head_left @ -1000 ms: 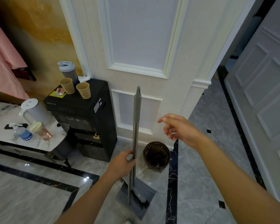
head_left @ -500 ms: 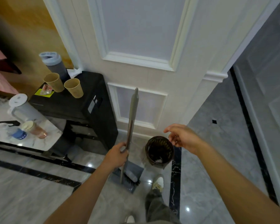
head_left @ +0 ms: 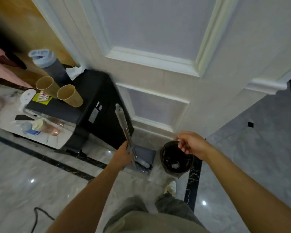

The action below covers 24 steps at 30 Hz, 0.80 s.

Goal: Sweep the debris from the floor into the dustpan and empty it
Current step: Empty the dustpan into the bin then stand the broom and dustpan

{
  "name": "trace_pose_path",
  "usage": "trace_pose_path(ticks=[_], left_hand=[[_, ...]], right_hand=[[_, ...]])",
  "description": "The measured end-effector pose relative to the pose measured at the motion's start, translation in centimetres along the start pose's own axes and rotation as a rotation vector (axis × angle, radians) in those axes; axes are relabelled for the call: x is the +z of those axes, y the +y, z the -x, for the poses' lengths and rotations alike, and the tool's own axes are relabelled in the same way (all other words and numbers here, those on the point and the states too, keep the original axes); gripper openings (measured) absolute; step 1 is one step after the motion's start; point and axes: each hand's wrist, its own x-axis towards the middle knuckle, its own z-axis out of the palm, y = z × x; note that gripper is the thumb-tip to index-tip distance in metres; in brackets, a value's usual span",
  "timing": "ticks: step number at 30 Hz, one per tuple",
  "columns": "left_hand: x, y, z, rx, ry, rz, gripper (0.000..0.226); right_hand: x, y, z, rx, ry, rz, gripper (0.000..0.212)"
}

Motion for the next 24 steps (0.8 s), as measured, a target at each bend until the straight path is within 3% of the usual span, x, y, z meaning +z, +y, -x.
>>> trace_pose_path(ticks=[3,11,17,24], left_hand=[[0.0,0.5,-2.5,-0.050,0.000,-0.041,0.062],[-1.1,0.4,-10.8,-0.093,-0.052,-0.022,0.057],[-0.1,-3.5,-18.4,-0.139,-0.125,0.050,0.036],[-1.0,-2.6,-19.0,-0.107,-0.164,0.076,0.058]], right_hand=[[-0.3,-0.1,-2.2,0.052,0.004,-0.011,0.021],[1.5,-0.4,-6.4,0.150,0.098,-0.042,0.024],[4.0,-1.3,-8.3,0.188,0.150,-0.052,0.027],[6.0,-1.4,-8.9,0.211,0.169,-0.088,0.027]])
